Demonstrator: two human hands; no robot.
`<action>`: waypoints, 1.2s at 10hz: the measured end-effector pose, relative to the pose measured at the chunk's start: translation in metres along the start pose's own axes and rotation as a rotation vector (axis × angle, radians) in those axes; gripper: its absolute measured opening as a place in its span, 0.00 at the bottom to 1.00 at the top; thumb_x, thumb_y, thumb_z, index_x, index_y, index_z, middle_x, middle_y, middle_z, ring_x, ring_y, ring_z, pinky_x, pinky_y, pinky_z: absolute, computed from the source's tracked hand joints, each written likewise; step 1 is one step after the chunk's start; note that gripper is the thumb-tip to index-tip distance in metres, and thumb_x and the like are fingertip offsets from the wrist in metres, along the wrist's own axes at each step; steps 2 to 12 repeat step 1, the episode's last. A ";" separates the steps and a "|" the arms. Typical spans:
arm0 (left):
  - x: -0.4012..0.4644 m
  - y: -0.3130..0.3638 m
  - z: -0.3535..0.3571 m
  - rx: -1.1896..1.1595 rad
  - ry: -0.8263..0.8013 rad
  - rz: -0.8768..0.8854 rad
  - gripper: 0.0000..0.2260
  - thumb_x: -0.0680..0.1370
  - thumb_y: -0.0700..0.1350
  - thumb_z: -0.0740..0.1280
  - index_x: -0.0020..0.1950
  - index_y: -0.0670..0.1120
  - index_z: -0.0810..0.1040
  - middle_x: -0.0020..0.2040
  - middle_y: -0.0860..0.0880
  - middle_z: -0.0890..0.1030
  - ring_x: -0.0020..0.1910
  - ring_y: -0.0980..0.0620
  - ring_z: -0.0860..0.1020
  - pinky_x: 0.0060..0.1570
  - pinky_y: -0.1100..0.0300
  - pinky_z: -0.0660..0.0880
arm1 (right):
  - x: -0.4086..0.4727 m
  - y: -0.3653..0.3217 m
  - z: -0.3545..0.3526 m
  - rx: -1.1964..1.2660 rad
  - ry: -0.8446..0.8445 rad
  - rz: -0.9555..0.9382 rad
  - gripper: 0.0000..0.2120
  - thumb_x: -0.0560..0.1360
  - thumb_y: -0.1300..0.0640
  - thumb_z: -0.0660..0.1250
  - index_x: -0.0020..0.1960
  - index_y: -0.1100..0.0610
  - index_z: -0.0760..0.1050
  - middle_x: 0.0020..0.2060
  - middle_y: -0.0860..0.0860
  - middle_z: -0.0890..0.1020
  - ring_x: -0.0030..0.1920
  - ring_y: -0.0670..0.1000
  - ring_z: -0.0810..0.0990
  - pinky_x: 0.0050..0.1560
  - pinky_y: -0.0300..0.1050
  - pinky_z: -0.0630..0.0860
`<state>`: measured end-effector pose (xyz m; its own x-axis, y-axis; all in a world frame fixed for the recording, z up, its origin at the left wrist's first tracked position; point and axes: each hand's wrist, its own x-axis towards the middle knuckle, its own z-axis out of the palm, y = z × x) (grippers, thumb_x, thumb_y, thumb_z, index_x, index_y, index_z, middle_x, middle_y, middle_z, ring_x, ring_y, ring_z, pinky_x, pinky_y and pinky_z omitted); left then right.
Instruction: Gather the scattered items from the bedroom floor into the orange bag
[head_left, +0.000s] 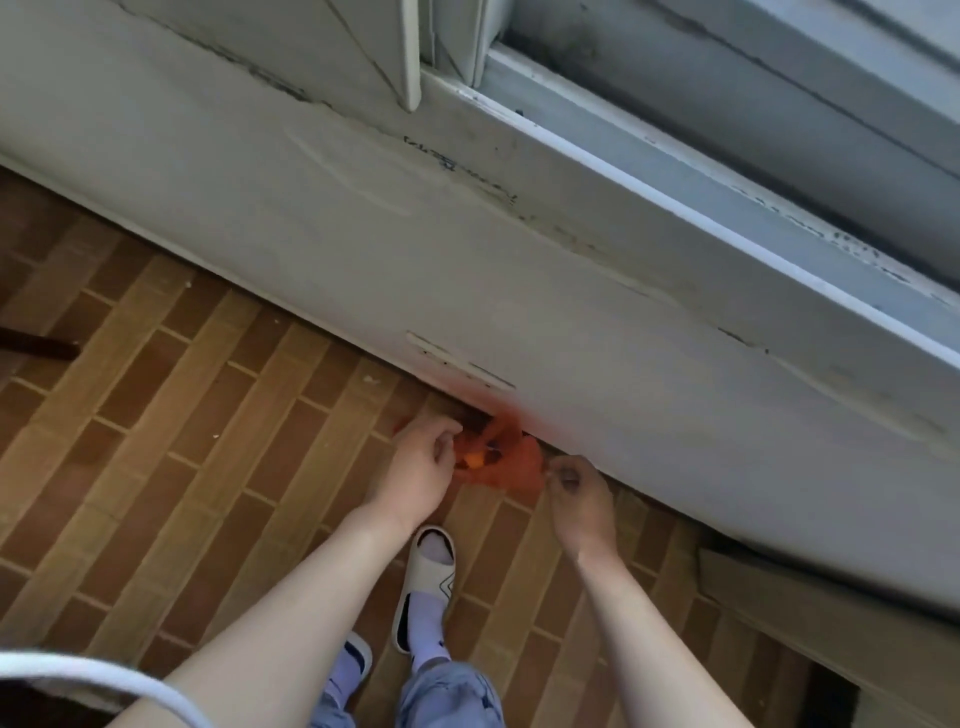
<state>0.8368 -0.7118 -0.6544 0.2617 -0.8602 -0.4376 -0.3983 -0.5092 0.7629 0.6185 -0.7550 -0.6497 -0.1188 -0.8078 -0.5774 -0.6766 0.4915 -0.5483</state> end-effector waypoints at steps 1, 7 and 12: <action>-0.011 -0.006 -0.016 -0.032 0.049 -0.042 0.13 0.81 0.37 0.63 0.61 0.48 0.81 0.56 0.51 0.80 0.53 0.54 0.80 0.58 0.57 0.77 | -0.004 -0.004 0.002 0.011 0.010 -0.002 0.05 0.81 0.59 0.65 0.54 0.51 0.79 0.47 0.43 0.82 0.46 0.38 0.78 0.40 0.31 0.70; -0.011 -0.006 -0.016 -0.032 0.049 -0.042 0.13 0.81 0.37 0.63 0.61 0.48 0.81 0.56 0.51 0.80 0.53 0.54 0.80 0.58 0.57 0.77 | -0.004 -0.004 0.002 0.011 0.010 -0.002 0.05 0.81 0.59 0.65 0.54 0.51 0.79 0.47 0.43 0.82 0.46 0.38 0.78 0.40 0.31 0.70; -0.011 -0.006 -0.016 -0.032 0.049 -0.042 0.13 0.81 0.37 0.63 0.61 0.48 0.81 0.56 0.51 0.80 0.53 0.54 0.80 0.58 0.57 0.77 | -0.004 -0.004 0.002 0.011 0.010 -0.002 0.05 0.81 0.59 0.65 0.54 0.51 0.79 0.47 0.43 0.82 0.46 0.38 0.78 0.40 0.31 0.70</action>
